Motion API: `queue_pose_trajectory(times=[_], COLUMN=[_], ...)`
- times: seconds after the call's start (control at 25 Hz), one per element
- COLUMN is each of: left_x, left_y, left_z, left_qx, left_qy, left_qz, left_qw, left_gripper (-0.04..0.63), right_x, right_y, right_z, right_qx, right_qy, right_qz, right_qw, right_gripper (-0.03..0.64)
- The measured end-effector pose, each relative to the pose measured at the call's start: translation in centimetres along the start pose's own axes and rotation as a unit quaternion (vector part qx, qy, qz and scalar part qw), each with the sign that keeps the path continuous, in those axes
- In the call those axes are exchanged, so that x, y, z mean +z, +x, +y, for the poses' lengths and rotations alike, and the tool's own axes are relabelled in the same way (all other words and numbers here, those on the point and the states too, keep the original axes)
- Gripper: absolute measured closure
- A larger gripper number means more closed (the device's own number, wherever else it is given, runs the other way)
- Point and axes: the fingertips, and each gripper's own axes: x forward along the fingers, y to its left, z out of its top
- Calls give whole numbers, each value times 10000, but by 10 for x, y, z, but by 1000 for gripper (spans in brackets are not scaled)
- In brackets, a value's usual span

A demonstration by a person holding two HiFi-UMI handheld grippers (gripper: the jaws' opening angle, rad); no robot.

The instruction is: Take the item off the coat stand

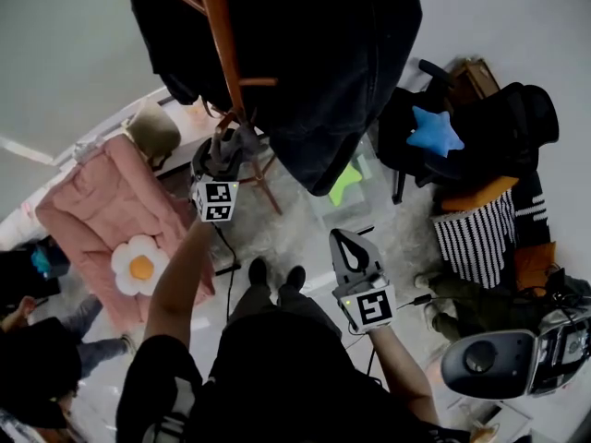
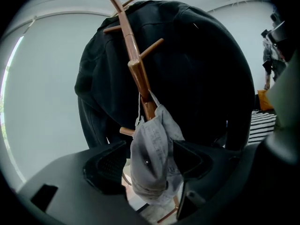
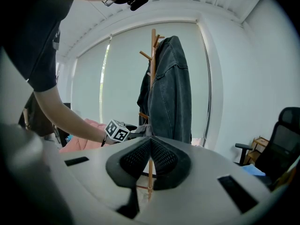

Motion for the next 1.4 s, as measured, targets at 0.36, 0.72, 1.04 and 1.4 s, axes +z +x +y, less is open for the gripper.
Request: queue_pose_trajectory(times=[0.36, 0.72, 1.04, 1.4], left_x=[-4, -3, -1, 0], left_y=[8, 12, 14, 13], left_z=[1, 4, 5, 7], left_qx=[-27, 24, 44, -4], left_qy=[-71, -31, 125, 63], left_qz=[-3, -30, -64, -136], left_qw=[10000, 10000, 9999, 9999], left_gripper=[366, 521, 560, 569], right_x=[-7, -10, -10, -10], right_y=[-1, 1, 4, 9], right_z=[3, 3, 4, 4], right_qx=[-29, -29, -1, 24], right_qy=[46, 50, 72, 56], right_qz=[49, 99, 115, 124], right_qw=[10000, 9999, 9999, 9999], right_gripper=[598, 598, 598, 598])
